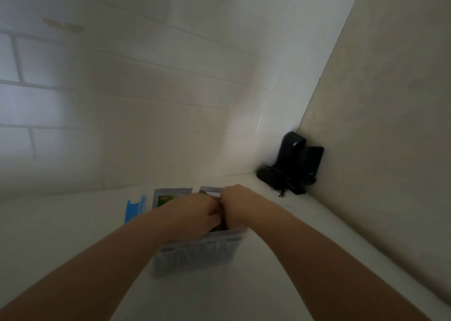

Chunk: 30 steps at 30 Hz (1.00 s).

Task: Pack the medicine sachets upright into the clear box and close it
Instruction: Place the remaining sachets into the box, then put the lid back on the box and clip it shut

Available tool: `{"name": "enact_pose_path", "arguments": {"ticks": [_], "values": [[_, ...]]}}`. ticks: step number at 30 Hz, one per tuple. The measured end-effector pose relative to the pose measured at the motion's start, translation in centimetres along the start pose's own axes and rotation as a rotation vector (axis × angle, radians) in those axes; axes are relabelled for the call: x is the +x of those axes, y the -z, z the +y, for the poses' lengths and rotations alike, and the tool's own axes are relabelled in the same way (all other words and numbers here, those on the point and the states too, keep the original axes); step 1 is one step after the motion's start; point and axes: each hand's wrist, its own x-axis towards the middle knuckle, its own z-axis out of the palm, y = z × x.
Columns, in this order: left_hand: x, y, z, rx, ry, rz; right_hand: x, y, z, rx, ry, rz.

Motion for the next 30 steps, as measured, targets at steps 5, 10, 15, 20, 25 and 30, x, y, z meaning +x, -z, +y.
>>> {"name": "enact_pose_path", "arguments": {"ticks": [5,10,15,20,25,30], "values": [[-1.0,0.8,0.7,0.074,-0.003,0.113,-0.3,-0.8,0.3,0.112,0.008,0.124],[-2.9,2.2,2.3,0.054,-0.172,0.537,-3.0,-0.8,3.8,0.526,-0.058,0.475],[-3.7,-1.0,7.6,-0.2,-0.238,0.325,-4.7,-5.8,13.1,0.719,-0.382,0.481],[0.8,-8.8,10.1,-0.446,0.061,-0.105,-7.4,-12.8,17.7,0.712,-0.649,0.172],[4.9,-11.0,11.2,-1.417,0.604,0.111,-9.0,-16.1,17.5,0.906,-0.553,0.404],[6.3,-10.3,12.8,-1.589,0.674,0.151,-10.1,-14.5,17.7,1.446,-0.519,0.825]]}}
